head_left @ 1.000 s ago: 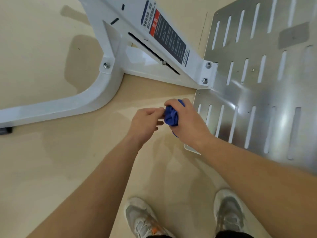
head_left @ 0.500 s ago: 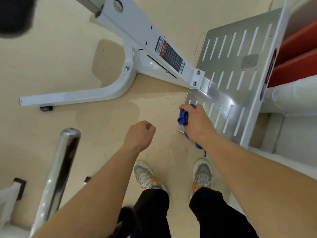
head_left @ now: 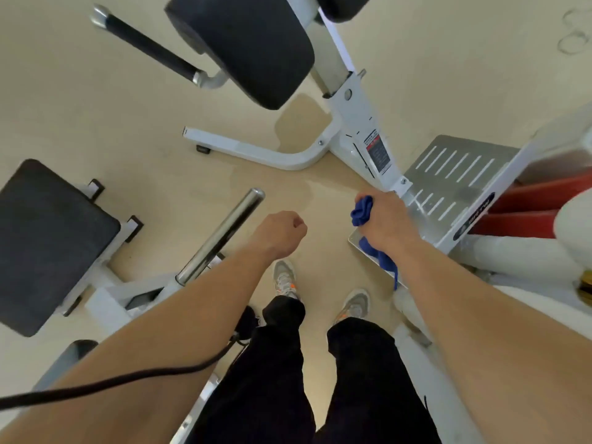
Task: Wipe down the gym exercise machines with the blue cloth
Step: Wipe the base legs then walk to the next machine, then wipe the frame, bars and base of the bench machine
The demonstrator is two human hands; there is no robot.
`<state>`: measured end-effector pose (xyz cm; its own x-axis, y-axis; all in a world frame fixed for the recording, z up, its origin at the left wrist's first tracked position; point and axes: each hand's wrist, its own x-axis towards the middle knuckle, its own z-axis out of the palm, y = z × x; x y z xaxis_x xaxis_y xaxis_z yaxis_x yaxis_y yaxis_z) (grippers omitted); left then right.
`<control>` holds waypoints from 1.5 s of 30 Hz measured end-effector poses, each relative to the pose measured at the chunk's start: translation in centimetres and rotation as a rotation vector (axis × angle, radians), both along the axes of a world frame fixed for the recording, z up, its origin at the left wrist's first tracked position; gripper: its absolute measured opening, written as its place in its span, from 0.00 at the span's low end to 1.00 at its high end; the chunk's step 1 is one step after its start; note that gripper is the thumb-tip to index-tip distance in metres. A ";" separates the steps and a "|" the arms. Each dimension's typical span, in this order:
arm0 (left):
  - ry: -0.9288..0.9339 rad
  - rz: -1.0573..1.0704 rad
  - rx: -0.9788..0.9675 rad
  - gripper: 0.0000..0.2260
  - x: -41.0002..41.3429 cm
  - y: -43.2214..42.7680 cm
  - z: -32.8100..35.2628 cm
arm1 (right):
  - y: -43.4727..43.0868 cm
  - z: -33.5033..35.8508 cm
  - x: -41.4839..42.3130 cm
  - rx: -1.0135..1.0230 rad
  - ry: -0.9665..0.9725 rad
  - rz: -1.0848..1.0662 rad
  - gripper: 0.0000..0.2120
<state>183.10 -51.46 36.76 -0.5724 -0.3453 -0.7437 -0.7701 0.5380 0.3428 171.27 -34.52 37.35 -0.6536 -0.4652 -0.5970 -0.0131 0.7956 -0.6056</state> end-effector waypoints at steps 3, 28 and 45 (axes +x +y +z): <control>0.009 0.094 0.001 0.12 2.9 -0.9 5.2 | -0.8 4.1 1.5 -0.036 -0.056 -0.011 0.17; 0.141 1.223 -0.119 0.12 29.9 -8.9 21.9 | -29.5 23.6 20.8 -0.004 0.121 1.293 0.19; 0.089 2.106 -0.197 0.10 29.1 14.5 22.0 | -23.4 23.9 28.4 -0.211 0.197 2.251 0.22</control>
